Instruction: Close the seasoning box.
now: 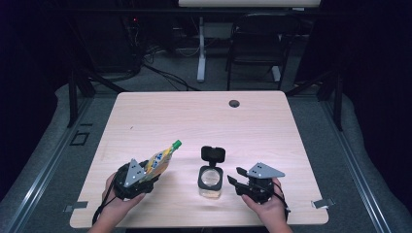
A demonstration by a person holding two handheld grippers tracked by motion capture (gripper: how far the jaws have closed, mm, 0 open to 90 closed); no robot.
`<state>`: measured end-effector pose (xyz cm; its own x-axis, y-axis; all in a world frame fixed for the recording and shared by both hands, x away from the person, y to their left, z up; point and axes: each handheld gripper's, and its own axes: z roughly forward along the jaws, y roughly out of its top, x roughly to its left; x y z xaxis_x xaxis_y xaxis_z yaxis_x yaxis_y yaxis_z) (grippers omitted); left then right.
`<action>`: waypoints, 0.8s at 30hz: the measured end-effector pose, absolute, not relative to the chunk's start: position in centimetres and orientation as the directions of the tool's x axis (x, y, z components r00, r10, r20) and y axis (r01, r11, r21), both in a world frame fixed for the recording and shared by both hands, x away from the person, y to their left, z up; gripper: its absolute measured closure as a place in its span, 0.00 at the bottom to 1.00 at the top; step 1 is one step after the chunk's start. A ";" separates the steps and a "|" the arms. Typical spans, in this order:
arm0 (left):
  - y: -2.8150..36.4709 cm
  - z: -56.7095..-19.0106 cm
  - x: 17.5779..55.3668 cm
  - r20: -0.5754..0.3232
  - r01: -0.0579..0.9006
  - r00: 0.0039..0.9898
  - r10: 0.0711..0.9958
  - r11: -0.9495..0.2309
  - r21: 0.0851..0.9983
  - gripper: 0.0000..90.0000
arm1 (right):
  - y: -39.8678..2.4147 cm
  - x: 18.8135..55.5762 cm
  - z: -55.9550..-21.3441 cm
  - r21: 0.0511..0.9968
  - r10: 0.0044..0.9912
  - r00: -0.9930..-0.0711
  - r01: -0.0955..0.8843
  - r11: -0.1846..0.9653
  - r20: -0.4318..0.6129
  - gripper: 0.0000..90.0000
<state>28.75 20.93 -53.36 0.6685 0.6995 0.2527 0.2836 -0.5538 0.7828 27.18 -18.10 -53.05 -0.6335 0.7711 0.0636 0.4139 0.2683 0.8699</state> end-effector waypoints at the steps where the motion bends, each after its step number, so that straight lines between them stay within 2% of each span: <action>1: 20.8 -53.4 28.7 0.263 0.274 0.668 0.696 -0.559 0.782 0.45 | -18.1 27.2 -53.0 0.870 0.770 -0.635 0.412 0.269 0.063 0.59; 14: 19.8 -53.3 28.4 0.332 0.232 0.675 0.659 -0.617 0.752 0.45 | -17.8 26.8 -52.7 0.873 0.769 -0.639 0.377 0.310 0.003 0.61; 24: 19.2 -53.2 28.3 0.353 0.217 0.681 0.641 -0.638 0.739 0.45 | -15.9 25.3 -50.3 0.856 0.708 -0.672 0.218 0.470 -0.217 0.70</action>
